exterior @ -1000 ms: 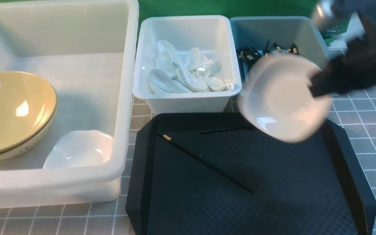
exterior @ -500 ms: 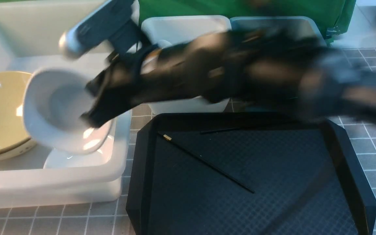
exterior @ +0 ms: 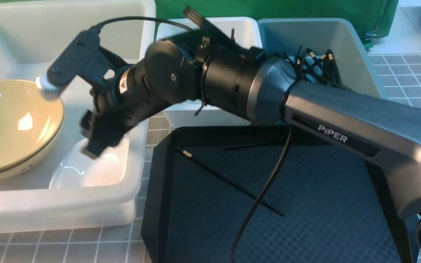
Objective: On grey table put chopsticks spoon bowls plates into blue grey white boxes.
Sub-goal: 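Place the white bowl into the white bin on top of the stacked bowls with the right gripper, then grasp the chopsticks lying on the black tray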
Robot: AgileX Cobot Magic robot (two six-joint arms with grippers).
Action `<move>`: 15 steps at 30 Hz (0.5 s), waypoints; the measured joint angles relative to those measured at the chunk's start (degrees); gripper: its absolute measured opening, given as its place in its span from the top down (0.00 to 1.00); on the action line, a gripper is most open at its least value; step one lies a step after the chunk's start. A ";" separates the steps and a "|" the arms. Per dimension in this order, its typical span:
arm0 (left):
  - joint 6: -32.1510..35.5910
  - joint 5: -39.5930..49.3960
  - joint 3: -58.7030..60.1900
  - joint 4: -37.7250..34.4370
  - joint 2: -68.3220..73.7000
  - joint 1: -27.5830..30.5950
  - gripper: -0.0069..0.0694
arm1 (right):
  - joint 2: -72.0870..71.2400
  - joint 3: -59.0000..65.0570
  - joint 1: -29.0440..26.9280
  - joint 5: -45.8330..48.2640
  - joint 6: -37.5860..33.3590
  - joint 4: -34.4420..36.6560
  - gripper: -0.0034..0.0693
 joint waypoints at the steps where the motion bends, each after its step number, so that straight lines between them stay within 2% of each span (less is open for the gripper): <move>1: 0.00 -0.05 0.00 0.00 0.00 0.00 0.92 | -0.21 -1.46 0.00 4.30 0.48 -2.81 0.37; 2: 0.00 -0.19 0.11 0.00 0.00 0.00 0.92 | -1.18 -3.23 0.06 10.19 2.25 -8.30 0.36; 3: 0.00 -0.19 0.11 0.00 0.00 0.00 0.92 | -1.38 -3.43 0.06 11.41 3.34 -8.89 0.36; 5: 0.00 -0.19 0.23 -0.05 0.00 0.00 0.92 | -4.81 -4.42 -0.38 19.85 8.69 -17.11 0.36; 6: 0.00 -0.19 0.28 -0.05 0.00 0.00 0.92 | -5.95 -4.42 -0.98 21.18 9.54 -18.64 0.37; 11: 0.00 -0.19 0.54 -0.45 0.00 -0.02 0.92 | -17.43 -3.05 -7.27 23.91 12.72 -22.78 0.43; 15: -0.25 -0.19 0.54 -0.90 0.00 -0.02 0.92 | -28.76 6.18 -13.11 24.15 14.52 -23.32 0.49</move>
